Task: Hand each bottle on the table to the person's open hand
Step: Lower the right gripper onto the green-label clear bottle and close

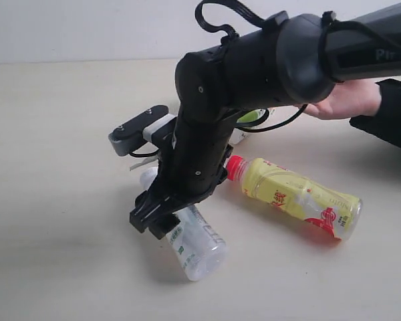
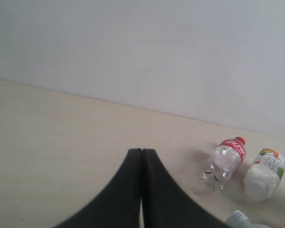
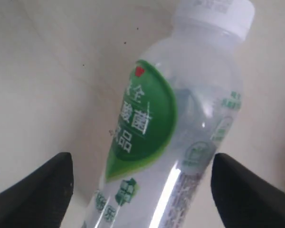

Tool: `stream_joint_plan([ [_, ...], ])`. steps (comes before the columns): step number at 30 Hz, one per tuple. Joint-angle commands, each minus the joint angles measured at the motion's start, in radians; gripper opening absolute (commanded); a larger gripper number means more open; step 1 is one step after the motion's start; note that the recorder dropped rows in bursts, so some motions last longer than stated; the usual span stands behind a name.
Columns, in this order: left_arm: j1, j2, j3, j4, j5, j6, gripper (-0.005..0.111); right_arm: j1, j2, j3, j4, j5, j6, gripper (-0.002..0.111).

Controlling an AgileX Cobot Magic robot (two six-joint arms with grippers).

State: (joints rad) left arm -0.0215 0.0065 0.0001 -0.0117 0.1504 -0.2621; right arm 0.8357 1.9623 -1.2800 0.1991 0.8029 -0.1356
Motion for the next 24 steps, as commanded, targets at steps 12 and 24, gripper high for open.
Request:
stream_joint_plan([
  [12, -0.006, -0.006, 0.0, -0.006, -0.003, 0.004, 0.0, 0.001, 0.063, -0.008, -0.019, -0.066, 0.032, 0.076],
  [24, -0.006, -0.006, 0.0, -0.006, -0.003, 0.004, 0.0, 0.001, 0.064, -0.008, -0.019, -0.068, 0.032, 0.076],
])
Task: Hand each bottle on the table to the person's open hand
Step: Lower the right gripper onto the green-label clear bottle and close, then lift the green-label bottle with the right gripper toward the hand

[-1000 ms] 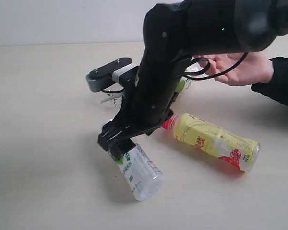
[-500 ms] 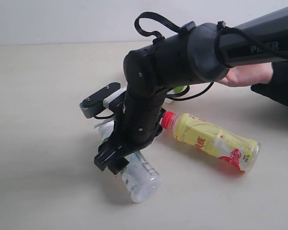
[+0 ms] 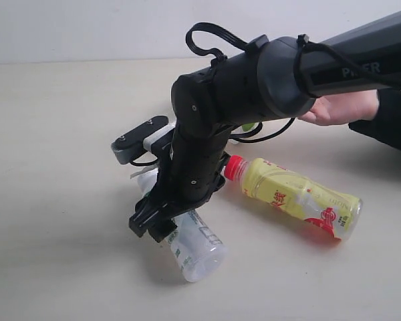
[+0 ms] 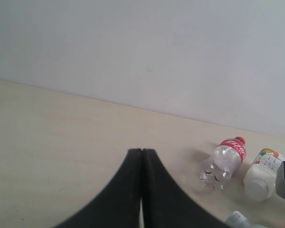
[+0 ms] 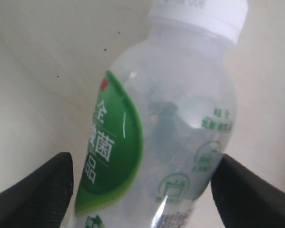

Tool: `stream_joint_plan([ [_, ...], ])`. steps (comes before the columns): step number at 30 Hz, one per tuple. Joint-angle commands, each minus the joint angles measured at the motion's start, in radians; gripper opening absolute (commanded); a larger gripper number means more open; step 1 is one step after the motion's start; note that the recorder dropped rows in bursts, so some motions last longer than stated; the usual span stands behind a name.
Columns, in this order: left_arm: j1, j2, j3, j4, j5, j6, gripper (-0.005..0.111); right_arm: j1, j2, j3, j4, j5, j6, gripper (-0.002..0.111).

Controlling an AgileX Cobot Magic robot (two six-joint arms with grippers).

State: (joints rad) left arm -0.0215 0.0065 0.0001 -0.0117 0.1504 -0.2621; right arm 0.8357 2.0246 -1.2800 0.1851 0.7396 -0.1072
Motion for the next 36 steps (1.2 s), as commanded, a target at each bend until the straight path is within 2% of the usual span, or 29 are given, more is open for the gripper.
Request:
stream_joint_plan([
  [1, -0.006, -0.006, 0.0, -0.006, -0.003, 0.004, 0.0, 0.001, 0.001, -0.008, -0.005, -0.003, 0.005, 0.076],
  [16, -0.006, -0.006, 0.0, -0.006, -0.003, 0.004, 0.0, 0.001, 0.001, -0.008, -0.009, 0.041, 0.029, 0.079],
  [24, -0.006, -0.006, 0.0, -0.006, -0.003, 0.004, 0.0, 0.001, 0.005, -0.004, -0.009, 0.045, 0.029, 0.076],
  [29, -0.006, -0.006, 0.0, -0.006, -0.003, 0.004, 0.0, 0.001, 0.03, -0.004, -0.009, 0.048, 0.029, 0.068],
  [36, -0.006, -0.006, 0.0, -0.006, -0.003, 0.004, 0.0, 0.001, 0.043, -0.004, -0.009, 0.087, 0.029, 0.035],
])
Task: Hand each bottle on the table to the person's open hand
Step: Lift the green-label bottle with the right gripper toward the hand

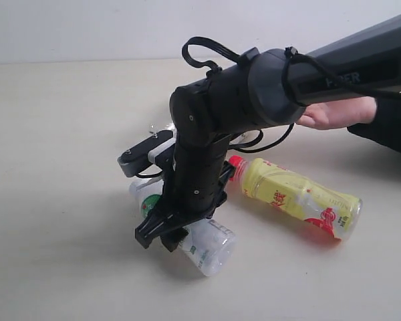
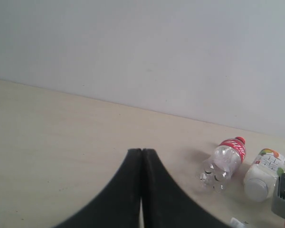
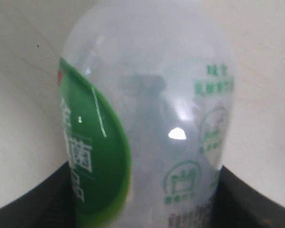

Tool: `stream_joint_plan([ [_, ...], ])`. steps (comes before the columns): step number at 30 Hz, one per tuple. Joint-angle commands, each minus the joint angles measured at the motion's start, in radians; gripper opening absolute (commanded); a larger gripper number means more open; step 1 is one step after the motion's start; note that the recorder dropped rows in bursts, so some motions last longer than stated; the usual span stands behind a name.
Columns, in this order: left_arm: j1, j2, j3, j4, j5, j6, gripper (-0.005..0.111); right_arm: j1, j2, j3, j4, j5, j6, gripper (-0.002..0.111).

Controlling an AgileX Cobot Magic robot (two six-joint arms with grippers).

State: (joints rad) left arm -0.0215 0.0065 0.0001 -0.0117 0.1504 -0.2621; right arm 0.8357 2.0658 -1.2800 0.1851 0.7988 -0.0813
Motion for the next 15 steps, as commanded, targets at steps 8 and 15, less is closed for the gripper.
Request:
stream_joint_plan([
  [8, -0.006, -0.006, 0.0, -0.006, -0.003, 0.004, 0.0, 0.001, -0.098, -0.004, -0.009, 0.078, -0.036, 0.0],
  [15, -0.006, -0.006, 0.0, -0.006, -0.003, 0.004, 0.0, -0.064, -0.44, -0.004, -0.079, 0.229, -0.077, 0.0],
])
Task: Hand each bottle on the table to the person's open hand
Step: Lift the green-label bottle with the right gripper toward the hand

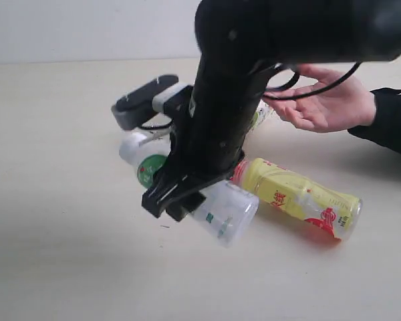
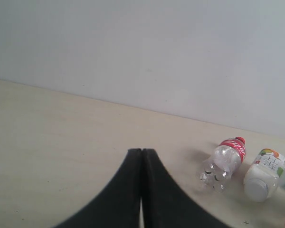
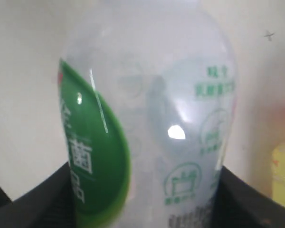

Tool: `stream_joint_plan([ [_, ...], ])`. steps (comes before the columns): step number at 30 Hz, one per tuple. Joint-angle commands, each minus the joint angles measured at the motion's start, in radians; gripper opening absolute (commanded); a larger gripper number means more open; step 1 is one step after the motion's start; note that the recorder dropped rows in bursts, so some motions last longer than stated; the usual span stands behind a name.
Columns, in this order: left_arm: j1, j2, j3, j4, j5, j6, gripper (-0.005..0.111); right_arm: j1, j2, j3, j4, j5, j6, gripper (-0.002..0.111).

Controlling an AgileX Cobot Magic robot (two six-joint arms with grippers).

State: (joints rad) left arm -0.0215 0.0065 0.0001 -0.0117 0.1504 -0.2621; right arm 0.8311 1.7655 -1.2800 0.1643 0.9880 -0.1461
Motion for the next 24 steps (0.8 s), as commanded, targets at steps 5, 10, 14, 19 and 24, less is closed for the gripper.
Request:
stream_joint_plan([
  [5, -0.006, -0.006, 0.0, -0.006, -0.003, 0.004, 0.0, -0.421, -0.316, -0.024, -0.086, 0.112, -0.003, 0.0],
  [10, -0.006, -0.006, 0.0, -0.006, -0.003, 0.004, 0.0, -0.594, -0.227, -0.055, -0.086, 0.174, 0.001, 0.0],
  [14, -0.006, -0.006, 0.0, -0.006, -0.003, 0.004, 0.0, -0.599, -0.123, -0.086, -0.086, 0.162, 0.016, 0.0],
  [19, -0.006, -0.006, 0.0, -0.006, -0.003, 0.004, 0.0, -0.599, -0.024, -0.123, -0.086, 0.138, 0.043, 0.0],
  [24, -0.006, -0.006, 0.0, -0.006, -0.003, 0.004, 0.0, -0.599, 0.035, -0.132, -0.089, 0.136, 0.041, 0.0],
])
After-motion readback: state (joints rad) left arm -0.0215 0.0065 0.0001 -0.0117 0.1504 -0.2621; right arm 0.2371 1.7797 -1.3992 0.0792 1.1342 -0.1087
